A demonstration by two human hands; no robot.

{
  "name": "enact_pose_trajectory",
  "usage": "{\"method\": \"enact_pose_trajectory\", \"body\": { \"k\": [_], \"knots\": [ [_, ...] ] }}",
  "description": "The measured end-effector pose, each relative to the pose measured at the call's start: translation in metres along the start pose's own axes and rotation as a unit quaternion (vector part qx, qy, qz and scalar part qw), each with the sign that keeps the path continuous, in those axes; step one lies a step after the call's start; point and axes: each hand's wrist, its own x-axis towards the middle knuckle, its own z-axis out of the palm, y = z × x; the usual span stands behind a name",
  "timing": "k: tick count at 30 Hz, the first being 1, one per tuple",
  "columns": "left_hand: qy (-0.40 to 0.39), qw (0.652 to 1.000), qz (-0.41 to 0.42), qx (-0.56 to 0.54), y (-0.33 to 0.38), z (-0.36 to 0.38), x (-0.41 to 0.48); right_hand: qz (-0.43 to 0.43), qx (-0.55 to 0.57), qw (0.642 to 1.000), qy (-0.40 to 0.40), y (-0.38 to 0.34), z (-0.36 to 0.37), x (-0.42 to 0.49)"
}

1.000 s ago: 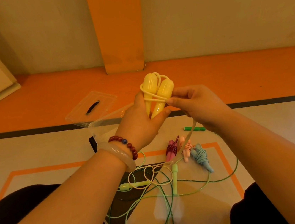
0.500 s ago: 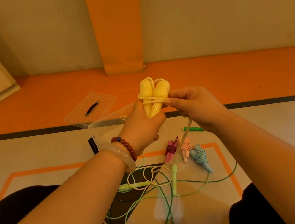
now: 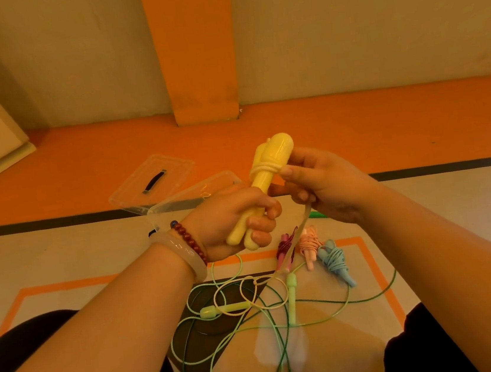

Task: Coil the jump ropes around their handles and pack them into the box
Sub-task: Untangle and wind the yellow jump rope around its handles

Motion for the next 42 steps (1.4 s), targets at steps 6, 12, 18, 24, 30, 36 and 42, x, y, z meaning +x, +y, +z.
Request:
{"method": "enact_pose_trajectory", "body": {
  "k": [6, 12, 18, 24, 30, 36, 42],
  "knots": [
    [0.113, 0.988, 0.015, 0.101, 0.004, 0.005, 0.000, -0.024, 0.012, 0.999, 0.047, 0.000, 0.009, 0.001],
    [0.220, 0.909, 0.098, 0.341, 0.003, 0.006, 0.001, 0.009, 0.054, 0.993, 0.102, 0.000, 0.005, 0.006],
    [0.209, 0.919, 0.098, 0.321, 0.001, 0.007, 0.002, 0.007, 0.046, 0.994, 0.104, 0.001, 0.006, 0.007],
    [0.118, 0.982, 0.017, 0.145, 0.000, 0.008, -0.001, -0.003, 0.031, 0.997, 0.068, -0.002, 0.002, 0.004],
    [0.195, 0.963, 0.031, 0.184, -0.008, 0.014, 0.004, -0.002, -0.043, 0.987, 0.153, -0.005, 0.006, 0.005],
    [0.255, 0.943, 0.086, 0.197, -0.017, 0.019, 0.010, 0.022, -0.088, 0.976, 0.199, -0.003, 0.007, 0.010],
    [0.236, 0.958, 0.098, 0.131, -0.013, 0.016, 0.008, 0.006, 0.014, 0.993, 0.120, -0.006, 0.002, 0.004]
  ]
}}
